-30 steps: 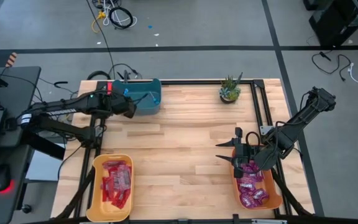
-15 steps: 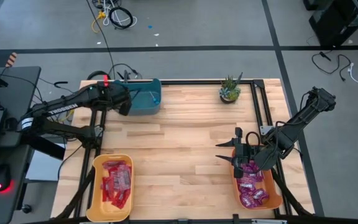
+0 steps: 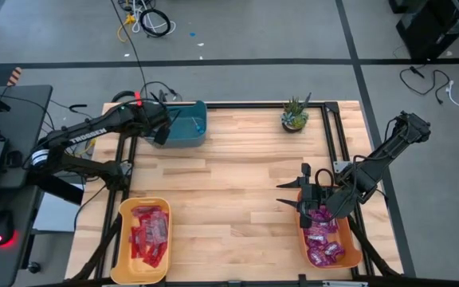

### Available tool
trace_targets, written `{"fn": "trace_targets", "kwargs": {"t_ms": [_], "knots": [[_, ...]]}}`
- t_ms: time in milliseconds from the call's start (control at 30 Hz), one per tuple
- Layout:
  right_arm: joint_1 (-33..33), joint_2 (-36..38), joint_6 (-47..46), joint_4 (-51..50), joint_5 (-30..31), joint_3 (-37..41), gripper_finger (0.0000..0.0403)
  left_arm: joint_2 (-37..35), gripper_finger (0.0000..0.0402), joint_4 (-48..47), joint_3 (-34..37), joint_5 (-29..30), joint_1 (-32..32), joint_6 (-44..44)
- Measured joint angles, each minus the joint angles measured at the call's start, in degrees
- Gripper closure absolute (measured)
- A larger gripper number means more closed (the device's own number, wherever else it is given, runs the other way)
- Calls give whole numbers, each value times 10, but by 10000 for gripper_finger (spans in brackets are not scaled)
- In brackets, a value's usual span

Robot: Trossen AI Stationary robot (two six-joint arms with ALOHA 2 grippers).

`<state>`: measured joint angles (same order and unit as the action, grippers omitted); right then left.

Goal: Sort candy
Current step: Put the blue candy into the blue bin

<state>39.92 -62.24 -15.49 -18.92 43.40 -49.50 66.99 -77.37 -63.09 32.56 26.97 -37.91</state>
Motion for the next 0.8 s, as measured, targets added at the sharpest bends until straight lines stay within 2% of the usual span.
{"fn": "trace_targets", "kwargs": {"t_ms": [800], "knots": [[0,0,0,0,0,0,235,82,401,59,0,-10,65,79]]}}
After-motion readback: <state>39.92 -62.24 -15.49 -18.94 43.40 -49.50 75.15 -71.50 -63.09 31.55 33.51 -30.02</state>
